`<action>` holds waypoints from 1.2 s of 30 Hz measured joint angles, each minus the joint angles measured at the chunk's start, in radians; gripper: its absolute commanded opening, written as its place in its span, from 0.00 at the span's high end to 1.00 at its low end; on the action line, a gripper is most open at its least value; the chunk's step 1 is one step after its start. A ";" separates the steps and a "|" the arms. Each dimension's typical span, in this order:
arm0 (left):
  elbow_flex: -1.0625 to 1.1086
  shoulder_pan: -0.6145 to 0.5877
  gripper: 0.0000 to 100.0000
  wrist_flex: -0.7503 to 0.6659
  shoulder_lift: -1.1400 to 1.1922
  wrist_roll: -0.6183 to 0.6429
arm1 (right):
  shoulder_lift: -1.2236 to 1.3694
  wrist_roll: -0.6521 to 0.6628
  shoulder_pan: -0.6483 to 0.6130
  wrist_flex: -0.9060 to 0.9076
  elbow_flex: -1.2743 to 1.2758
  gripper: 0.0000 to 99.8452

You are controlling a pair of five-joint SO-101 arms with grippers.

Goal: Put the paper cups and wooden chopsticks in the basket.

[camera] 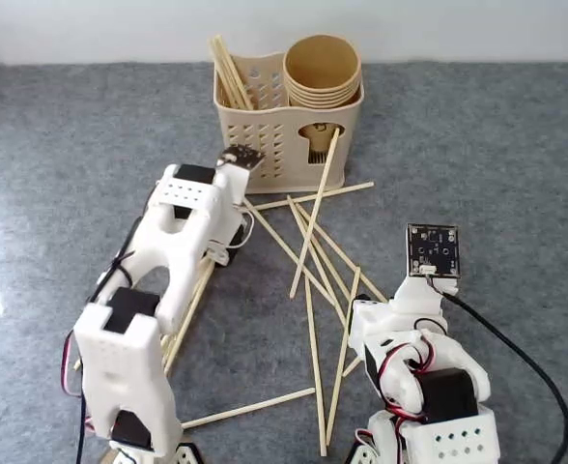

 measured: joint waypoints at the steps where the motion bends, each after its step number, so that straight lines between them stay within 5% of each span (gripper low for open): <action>1: 0.000 -0.002 0.99 0.011 -0.031 -0.006 | 0.000 0.000 0.000 0.000 0.000 0.84; 15: 0.000 -0.002 0.99 0.057 -0.370 -0.015 | 0.000 0.000 0.000 0.000 0.000 0.84; 36: -0.258 -0.002 0.99 0.069 -0.519 0.055 | 0.000 0.000 0.000 0.000 0.000 0.84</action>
